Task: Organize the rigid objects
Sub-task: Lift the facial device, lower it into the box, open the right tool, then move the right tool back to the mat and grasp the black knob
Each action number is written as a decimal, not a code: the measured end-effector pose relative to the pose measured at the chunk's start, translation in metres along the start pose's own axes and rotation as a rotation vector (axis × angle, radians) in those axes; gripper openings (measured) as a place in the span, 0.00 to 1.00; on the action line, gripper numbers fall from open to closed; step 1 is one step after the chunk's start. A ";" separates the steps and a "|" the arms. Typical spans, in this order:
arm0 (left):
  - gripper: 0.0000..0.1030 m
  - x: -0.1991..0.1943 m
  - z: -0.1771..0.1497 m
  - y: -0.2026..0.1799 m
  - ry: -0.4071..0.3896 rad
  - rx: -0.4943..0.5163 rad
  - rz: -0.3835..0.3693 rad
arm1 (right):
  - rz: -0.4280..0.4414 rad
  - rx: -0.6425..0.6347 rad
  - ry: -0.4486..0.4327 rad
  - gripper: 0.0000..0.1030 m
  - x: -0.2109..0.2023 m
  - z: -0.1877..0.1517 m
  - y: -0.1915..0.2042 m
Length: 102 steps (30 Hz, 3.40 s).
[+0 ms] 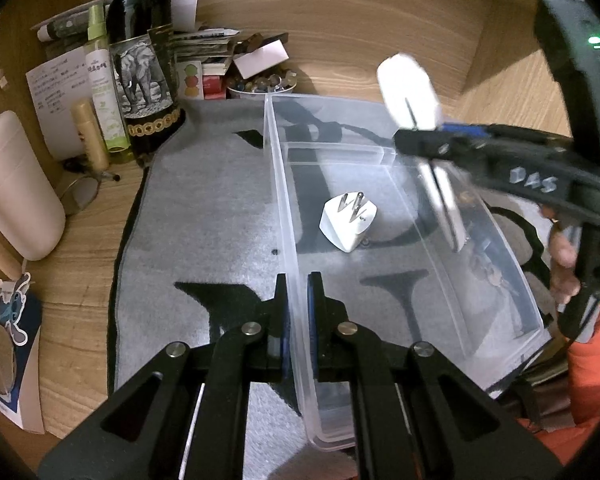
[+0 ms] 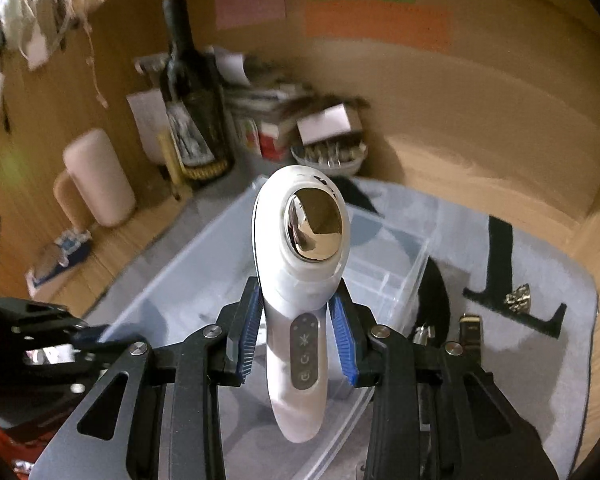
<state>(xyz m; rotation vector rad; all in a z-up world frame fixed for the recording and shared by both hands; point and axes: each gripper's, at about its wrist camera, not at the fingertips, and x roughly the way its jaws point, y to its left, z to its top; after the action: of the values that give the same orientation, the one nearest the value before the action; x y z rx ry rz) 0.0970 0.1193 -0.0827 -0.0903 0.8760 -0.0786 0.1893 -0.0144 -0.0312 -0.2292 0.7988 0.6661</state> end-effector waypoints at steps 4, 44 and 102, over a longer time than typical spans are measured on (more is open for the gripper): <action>0.08 0.000 -0.001 0.001 -0.003 0.003 -0.010 | -0.021 -0.027 0.061 0.30 0.016 -0.002 0.003; 0.09 -0.001 0.001 -0.001 0.002 0.013 -0.009 | -0.087 -0.075 -0.059 0.60 -0.038 0.004 0.005; 0.09 0.005 0.006 -0.007 0.029 -0.011 0.073 | -0.075 0.128 0.081 0.22 -0.038 -0.089 -0.079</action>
<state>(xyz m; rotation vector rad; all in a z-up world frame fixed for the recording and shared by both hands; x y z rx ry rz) 0.1048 0.1120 -0.0818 -0.0670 0.9083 -0.0069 0.1673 -0.1311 -0.0691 -0.1700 0.9028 0.5354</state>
